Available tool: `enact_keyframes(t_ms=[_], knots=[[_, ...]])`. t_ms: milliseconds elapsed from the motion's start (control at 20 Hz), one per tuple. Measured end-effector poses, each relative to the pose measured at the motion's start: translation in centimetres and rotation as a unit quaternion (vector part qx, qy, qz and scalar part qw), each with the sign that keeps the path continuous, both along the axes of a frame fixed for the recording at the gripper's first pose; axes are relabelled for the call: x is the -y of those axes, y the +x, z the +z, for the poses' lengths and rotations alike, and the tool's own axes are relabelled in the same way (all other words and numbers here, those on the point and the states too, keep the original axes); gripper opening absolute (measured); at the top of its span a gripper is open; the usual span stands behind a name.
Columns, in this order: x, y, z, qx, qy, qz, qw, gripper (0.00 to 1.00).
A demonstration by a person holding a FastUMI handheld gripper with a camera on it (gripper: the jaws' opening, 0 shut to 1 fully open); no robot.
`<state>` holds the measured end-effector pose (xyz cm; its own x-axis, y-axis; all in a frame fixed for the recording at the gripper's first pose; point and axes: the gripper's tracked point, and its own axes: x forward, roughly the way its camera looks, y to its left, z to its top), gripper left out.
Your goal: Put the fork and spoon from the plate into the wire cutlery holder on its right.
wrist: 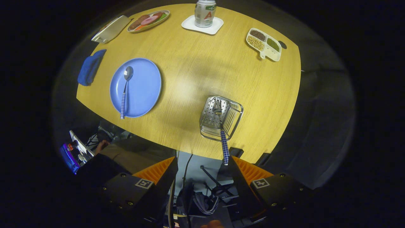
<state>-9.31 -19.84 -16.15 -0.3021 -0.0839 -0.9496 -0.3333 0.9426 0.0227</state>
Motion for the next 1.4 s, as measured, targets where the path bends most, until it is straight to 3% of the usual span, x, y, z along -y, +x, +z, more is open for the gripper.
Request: enact_keyframes(t_ms=[700,1400], knots=[[-9.9,-0.4,-2.9,0.002,0.05,0.025,0.998,0.97],[-19.7,-0.5,-7.8,-0.025,0.087,0.018,0.996,0.97]])
